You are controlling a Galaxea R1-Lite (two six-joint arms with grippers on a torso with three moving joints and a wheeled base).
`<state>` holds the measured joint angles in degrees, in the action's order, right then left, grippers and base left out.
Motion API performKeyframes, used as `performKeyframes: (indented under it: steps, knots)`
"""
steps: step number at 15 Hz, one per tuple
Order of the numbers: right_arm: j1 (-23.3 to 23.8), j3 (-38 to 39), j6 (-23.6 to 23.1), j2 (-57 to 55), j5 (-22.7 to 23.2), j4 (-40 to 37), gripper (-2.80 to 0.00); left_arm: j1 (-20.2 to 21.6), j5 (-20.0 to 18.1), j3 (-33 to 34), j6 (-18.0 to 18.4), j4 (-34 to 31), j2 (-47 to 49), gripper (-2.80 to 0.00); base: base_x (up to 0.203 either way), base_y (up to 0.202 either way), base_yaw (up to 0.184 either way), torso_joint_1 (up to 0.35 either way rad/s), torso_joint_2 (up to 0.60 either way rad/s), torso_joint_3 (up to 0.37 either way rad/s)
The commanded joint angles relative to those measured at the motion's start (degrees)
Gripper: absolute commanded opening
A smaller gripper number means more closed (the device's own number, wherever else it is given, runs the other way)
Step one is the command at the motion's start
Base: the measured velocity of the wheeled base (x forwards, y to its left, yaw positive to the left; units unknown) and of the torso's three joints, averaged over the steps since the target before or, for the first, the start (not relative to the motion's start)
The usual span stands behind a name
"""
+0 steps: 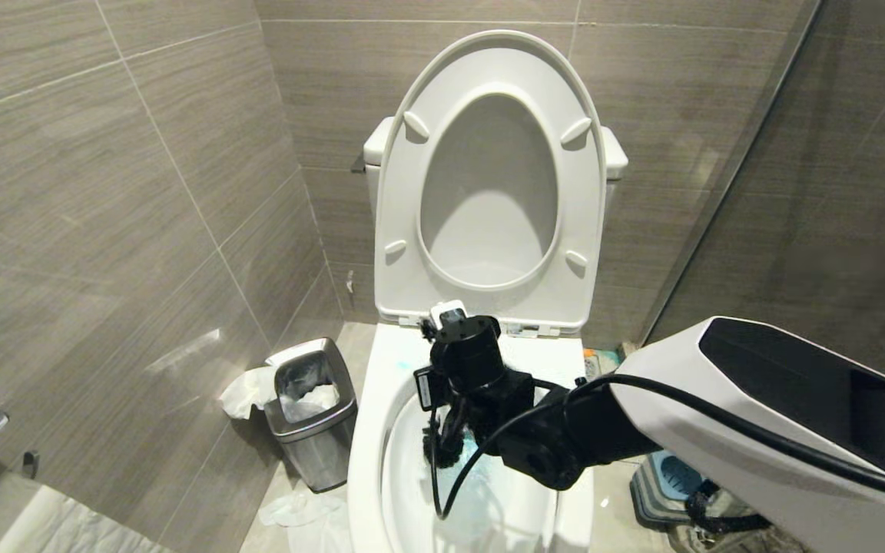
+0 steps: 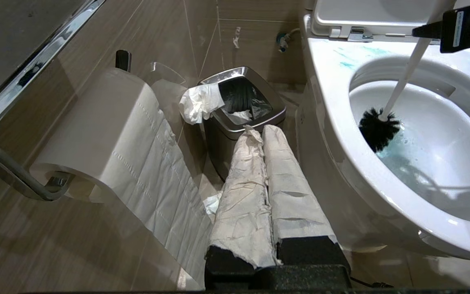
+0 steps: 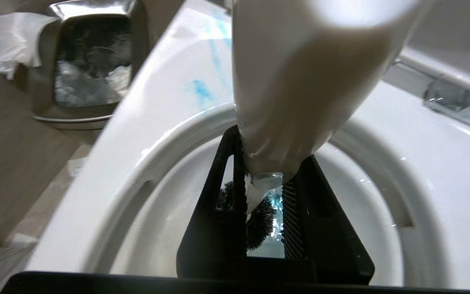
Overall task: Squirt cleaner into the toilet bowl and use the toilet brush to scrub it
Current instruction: Scrub the toilet bowl
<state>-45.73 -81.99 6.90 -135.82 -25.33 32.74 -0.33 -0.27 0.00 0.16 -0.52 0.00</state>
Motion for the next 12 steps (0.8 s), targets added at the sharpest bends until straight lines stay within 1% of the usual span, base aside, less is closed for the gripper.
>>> performKeyframes:
  steps: [1, 4, 7, 10, 12]
  knots:
    - [2.61, -0.56, -0.62, -0.07, -0.16, 0.22, -2.80, -0.02, 0.00, 0.18, 0.01, 0.00, 0.09, -2.80, 0.000, 0.000, 0.000, 0.000, 0.00, 0.000]
    - [5.67, 2.28, -0.58, 2.26, 0.27, 0.22, -2.80, -0.02, 0.00, 0.09, 0.01, 0.00, 0.09, -2.80, 0.000, 0.000, 0.000, 0.000, 0.00, 0.000]
    - [6.60, 10.60, -0.32, 6.68, 2.43, 0.38, -2.80, -0.02, 0.00, 0.17, 0.01, 0.00, 0.02, -2.80, 0.000, 0.000, 0.000, 0.000, 0.00, 0.000]
    - [5.57, 21.12, 0.23, 13.10, 4.22, 0.99, -2.80, -0.02, 0.00, 0.09, 0.01, 0.00, 0.09, -2.80, 0.000, 0.000, 0.000, 0.000, 0.00, 0.000]
    - [2.99, 24.98, 2.21, 16.76, 5.30, 2.06, -2.80, -0.02, 0.00, 0.18, 0.01, 0.00, 0.09, -2.80, 0.000, 0.000, 0.000, 0.000, 0.00, 0.000]
